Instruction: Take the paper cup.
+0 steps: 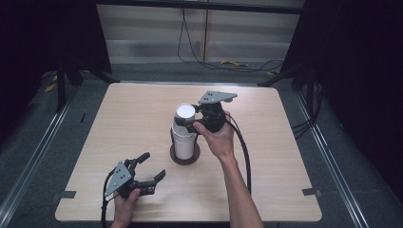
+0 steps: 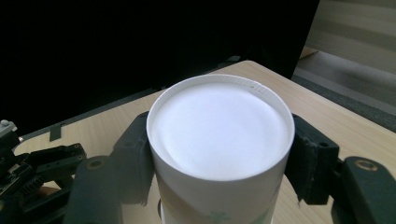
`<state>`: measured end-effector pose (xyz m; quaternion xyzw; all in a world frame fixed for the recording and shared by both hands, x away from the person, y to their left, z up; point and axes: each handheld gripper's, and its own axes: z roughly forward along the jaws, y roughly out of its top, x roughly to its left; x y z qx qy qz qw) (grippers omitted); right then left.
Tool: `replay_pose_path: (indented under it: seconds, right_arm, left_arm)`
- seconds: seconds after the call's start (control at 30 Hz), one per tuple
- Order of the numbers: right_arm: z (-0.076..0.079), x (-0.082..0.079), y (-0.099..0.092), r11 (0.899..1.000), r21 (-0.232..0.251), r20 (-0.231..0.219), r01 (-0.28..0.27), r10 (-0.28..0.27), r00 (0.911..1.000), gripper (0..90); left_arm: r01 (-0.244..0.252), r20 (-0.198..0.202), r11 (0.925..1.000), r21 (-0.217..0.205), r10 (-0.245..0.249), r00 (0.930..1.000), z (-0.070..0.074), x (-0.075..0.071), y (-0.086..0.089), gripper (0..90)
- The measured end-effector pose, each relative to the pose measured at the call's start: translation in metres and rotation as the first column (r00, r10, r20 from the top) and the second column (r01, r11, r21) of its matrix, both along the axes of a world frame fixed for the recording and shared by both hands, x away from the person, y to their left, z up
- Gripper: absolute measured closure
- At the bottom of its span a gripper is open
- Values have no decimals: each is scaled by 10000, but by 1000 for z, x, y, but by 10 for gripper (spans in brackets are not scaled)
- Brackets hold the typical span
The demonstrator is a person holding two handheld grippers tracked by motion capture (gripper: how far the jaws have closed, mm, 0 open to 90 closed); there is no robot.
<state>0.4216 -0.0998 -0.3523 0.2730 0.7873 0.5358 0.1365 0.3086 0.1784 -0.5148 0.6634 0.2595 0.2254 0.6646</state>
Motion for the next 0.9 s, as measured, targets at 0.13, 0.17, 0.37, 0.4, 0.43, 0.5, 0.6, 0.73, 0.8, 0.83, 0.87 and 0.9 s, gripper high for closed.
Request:
replay_pose_path:
  seconds: [0.13,0.17,0.37,0.4,0.43,0.5,0.6,0.73,0.8,0.83,0.87,0.9]
  right_arm:
    - [3,-1,-4,9994,342,139,52,-57,9999,346]
    - [4,-2,-4,9993,382,153,55,-61,9999,345]
    - [7,-4,-7,9976,693,326,87,-110,9994,346]
    - [7,-3,-7,9974,723,322,72,-96,9994,346]
    - [7,-3,-7,9967,808,276,99,-122,9995,347]
    - [8,-3,-7,9957,922,348,113,-146,9993,348]
    - [6,-2,-8,9932,1163,362,94,-137,9993,349]
    - [7,-3,-9,9901,1402,482,49,-118,9988,350]
    - [9,-4,-10,9875,1575,635,37,-139,9979,350]
    - [10,-5,-10,9870,1606,671,54,-163,9976,350]
    - [10,-5,-11,9855,1697,713,35,-158,9973,350]
    - [11,-6,-13,9831,1831,757,10,-151,9970,351]
  left_arm:
    - [-2,2,10000,2,2,10000,0,0,0,157]
    - [-1,-1,10000,-1,1,10000,0,0,0,157]
    - [-13,33,10000,14,13,10000,0,0,0,157]
    - [-15,27,10000,10,15,10000,0,0,0,156]
    - [-20,16,10000,-2,20,10000,0,0,0,156]
    - [-26,42,10000,-23,26,10000,0,0,0,156]
    - [-16,58,10000,-31,17,10000,0,0,0,156]
    - [-21,64,10000,-28,21,10000,0,0,0,157]
    - [-17,63,10000,-42,17,10000,0,0,0,156]
    - [-23,63,10000,-39,23,10000,0,0,0,156]
    - [-37,62,10000,-32,37,10000,0,0,0,156]
    - [-43,67,10000,-35,44,10000,0,-1,0,156]
